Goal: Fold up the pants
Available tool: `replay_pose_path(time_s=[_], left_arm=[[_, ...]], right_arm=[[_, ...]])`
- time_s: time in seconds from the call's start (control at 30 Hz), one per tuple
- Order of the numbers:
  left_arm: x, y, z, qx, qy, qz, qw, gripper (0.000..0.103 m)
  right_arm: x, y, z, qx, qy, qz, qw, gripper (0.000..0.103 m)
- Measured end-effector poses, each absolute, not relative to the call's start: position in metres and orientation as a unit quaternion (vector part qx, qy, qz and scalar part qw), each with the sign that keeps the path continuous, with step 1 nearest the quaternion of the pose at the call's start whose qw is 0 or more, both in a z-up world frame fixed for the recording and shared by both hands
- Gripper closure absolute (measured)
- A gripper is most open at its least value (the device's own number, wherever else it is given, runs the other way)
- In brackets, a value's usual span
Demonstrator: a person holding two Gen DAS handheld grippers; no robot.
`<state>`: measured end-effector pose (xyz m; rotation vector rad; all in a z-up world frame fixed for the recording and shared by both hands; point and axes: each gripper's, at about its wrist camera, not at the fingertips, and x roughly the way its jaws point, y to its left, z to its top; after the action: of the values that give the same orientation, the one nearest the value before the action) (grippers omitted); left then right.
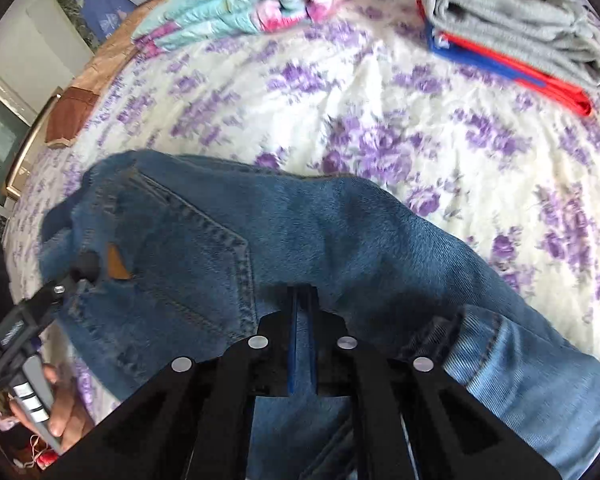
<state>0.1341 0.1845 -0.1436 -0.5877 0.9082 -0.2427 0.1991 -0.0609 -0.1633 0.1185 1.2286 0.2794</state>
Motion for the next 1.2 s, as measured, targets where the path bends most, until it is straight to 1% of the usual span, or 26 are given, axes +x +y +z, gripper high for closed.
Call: replay_pose_path(time_s=[0.07,0.1,0.17,0.2,0.23,0.27,0.4,0.43,0.5,0.57,0.6,0.63,0.7,0.8,0.93,1.03,1.1,1.2], left_arm=[[0.133,0.181,-0.140,-0.265,0.429,-0.109,0.857,0.060],[0.132,0.179,-0.137,-0.258,0.427,-0.107,0.860,0.060],[0.131,0.177,-0.132,-0.248,0.425,-0.105,0.864,0.060],[0.131,0.176,-0.130,-0.249,0.425,-0.106,0.864,0.061],[0.132,0.176,-0.129,-0.250,0.426,-0.106,0.863,0.061],[0.133,0.175,-0.127,-0.250,0.428,-0.105,0.862,0.061],[0.134,0.161,-0.111,-0.215,0.431,-0.089,0.872,0.062],[0.134,0.156,-0.105,-0.203,0.430,-0.085,0.876,0.063],[0.131,0.147,-0.090,-0.181,0.425,-0.086,0.883,0.065],[0.126,0.136,-0.074,-0.158,0.416,-0.087,0.891,0.066],[0.122,0.129,-0.067,-0.148,0.407,-0.089,0.897,0.067],[0.119,0.121,-0.060,-0.140,0.400,-0.090,0.901,0.067],[0.112,0.102,-0.044,-0.123,0.384,-0.101,0.910,0.067],[0.099,0.063,-0.018,-0.089,0.355,-0.137,0.920,0.067],[0.076,-0.007,0.006,-0.012,0.328,-0.190,0.925,0.067],[0.069,-0.070,-0.007,0.050,0.331,-0.223,0.915,0.067],[0.069,-0.112,-0.037,0.076,0.367,-0.256,0.891,0.068],[0.070,-0.162,-0.096,0.115,0.429,-0.281,0.851,0.069]], right_arm=[[0.191,-0.060,-0.158,0.055,0.563,0.125,0.815,0.097],[0.183,-0.058,-0.154,0.053,0.561,0.125,0.816,0.094],[0.158,-0.053,-0.147,0.054,0.554,0.146,0.818,0.096],[0.148,-0.051,-0.146,0.040,0.548,0.146,0.823,0.090],[0.136,-0.047,-0.150,0.043,0.551,0.163,0.817,0.089],[0.128,-0.046,-0.157,0.052,0.559,0.177,0.808,0.089],[0.117,-0.051,-0.158,0.051,0.532,0.183,0.825,0.091],[0.118,-0.058,-0.157,0.073,0.538,0.184,0.820,0.088],[0.107,-0.079,-0.145,0.117,0.529,0.194,0.818,0.088],[0.086,-0.098,-0.121,0.116,0.487,0.189,0.845,0.087],[0.075,-0.109,-0.109,0.118,0.468,0.183,0.856,0.083],[0.064,-0.124,-0.099,0.129,0.452,0.180,0.864,0.072],[0.039,-0.156,-0.086,0.153,0.422,0.170,0.877,0.064],[0.006,-0.204,-0.080,0.183,0.396,0.141,0.889,0.064],[-0.036,-0.270,-0.090,0.240,0.371,0.097,0.892,0.064],[-0.055,-0.311,-0.104,0.282,0.366,0.056,0.885,0.062],[-0.060,-0.327,-0.117,0.304,0.370,0.042,0.877,0.062],[-0.061,-0.336,-0.130,0.316,0.379,0.035,0.869,0.062]])
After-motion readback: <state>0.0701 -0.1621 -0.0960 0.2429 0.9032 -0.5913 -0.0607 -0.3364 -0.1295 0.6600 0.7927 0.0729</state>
